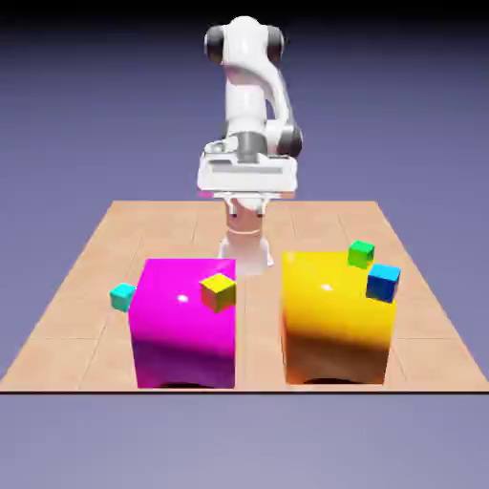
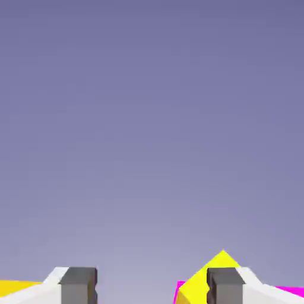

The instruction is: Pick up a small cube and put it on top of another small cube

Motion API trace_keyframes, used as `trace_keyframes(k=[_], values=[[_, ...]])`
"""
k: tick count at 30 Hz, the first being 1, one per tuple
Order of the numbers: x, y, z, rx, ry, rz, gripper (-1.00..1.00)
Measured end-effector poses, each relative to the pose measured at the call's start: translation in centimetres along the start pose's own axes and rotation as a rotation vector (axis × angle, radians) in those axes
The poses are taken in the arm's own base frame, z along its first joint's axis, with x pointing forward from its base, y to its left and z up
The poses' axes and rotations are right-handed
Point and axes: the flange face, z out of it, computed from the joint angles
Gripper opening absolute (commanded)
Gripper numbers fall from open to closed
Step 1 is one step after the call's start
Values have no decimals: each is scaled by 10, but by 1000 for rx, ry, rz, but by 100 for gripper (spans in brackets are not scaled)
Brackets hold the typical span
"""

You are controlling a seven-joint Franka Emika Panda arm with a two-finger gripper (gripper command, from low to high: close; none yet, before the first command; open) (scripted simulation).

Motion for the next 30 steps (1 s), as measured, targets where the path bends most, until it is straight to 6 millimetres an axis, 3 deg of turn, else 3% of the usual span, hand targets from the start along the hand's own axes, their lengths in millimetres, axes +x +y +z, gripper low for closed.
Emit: trace_keyframes(k=[5,14,18,23,30], values=[[59,29,32,-97,-152,310,0],[122,149,98,-302,-433,854,0],[145,208,112,-343,-524,1089,0],[167,263,123,-349,-627,1323,0],[118,411,126,-480,-740,1683,0]])
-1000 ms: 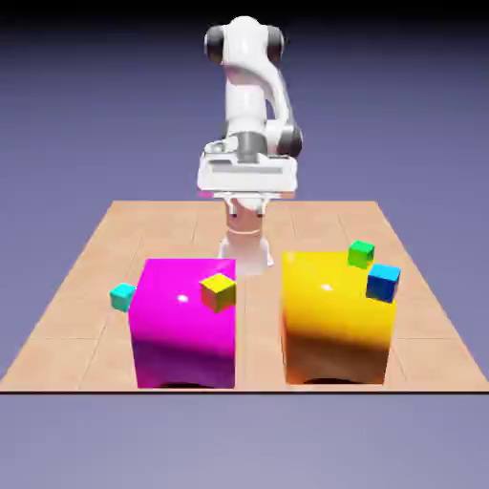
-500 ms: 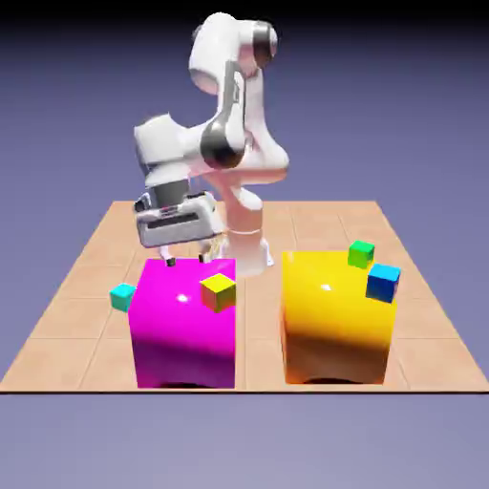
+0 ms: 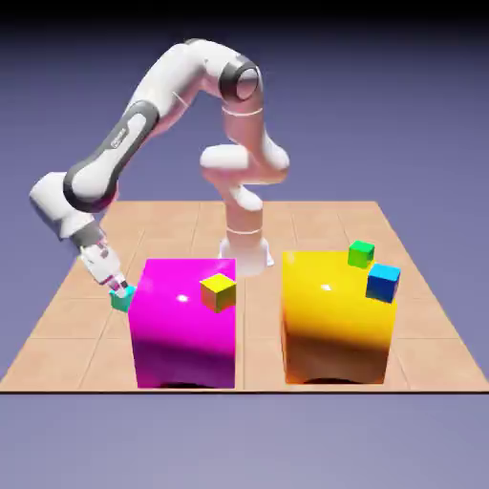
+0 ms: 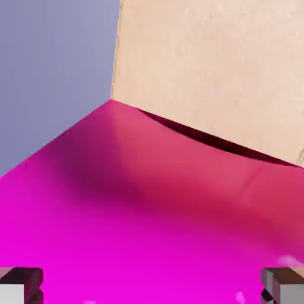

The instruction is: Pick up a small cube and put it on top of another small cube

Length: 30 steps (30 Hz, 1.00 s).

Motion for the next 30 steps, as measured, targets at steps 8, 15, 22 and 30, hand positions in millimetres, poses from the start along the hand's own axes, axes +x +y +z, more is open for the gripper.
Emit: trace_keyframes(k=[8,15,22,30], values=[[155,66,-2,-26,-178,400,0],[211,104,33,-6,-260,591,0],[186,83,-25,-31,-242,535,-100],[9,-26,-20,-208,-153,285,-100]])
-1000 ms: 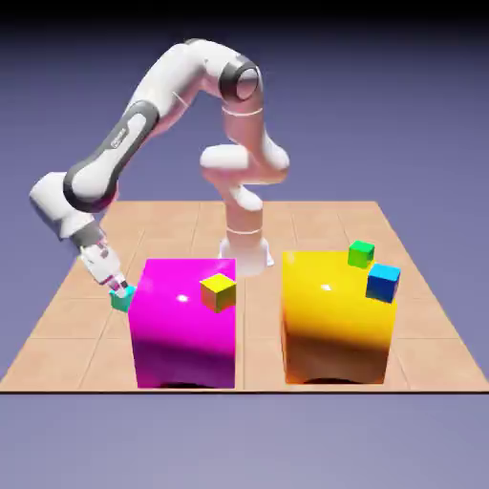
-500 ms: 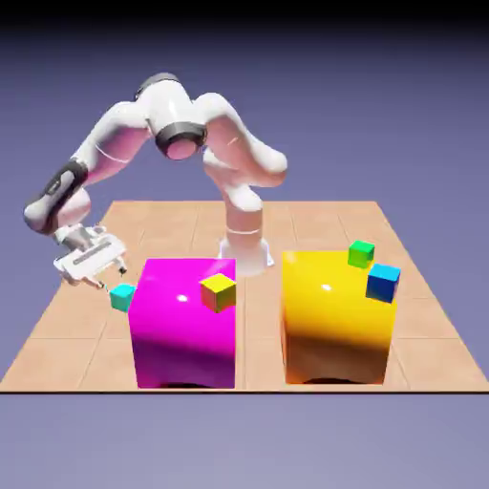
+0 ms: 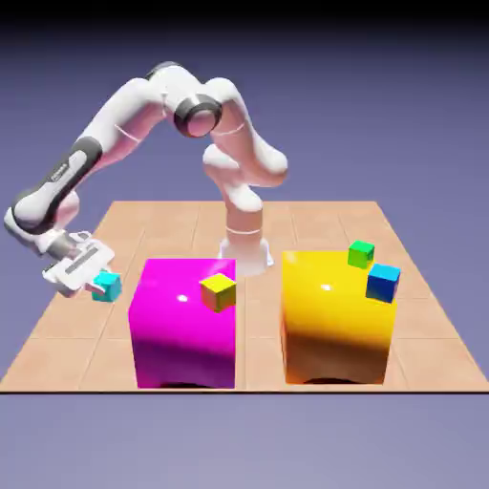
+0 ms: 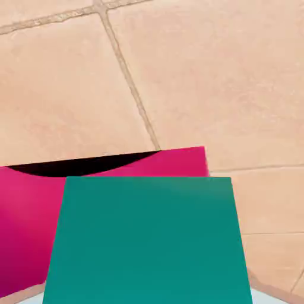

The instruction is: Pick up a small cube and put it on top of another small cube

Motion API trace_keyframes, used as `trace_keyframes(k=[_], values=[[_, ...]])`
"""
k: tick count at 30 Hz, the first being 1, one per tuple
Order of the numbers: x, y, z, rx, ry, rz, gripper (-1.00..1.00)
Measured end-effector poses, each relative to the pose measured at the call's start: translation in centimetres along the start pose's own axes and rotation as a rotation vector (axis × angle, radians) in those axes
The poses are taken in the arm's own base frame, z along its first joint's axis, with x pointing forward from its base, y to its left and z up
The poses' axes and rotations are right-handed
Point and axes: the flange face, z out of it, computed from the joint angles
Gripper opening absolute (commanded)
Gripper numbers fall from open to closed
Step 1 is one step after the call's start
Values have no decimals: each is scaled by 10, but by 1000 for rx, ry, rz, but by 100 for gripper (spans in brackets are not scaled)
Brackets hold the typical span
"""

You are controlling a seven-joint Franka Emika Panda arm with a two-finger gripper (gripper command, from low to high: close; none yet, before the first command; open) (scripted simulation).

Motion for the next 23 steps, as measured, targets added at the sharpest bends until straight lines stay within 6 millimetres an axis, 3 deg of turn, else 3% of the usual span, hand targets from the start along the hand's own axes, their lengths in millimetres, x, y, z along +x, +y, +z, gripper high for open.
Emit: trace_keyframes(k=[4,6,12,13,15,19,20,22,23], values=[[-112,6,9,-41,97,-119,-100],[-167,17,27,-87,141,-159,-100],[-315,84,87,-207,296,-265,-100],[-310,82,107,-276,298,-230,-100],[-302,78,114,-303,290,-209,-100],[-279,79,161,-303,289,-209,-100],[-273,80,171,-303,290,-209,100],[-273,80,171,-304,292,-209,100],[-280,79,160,-304,290,-209,100]])
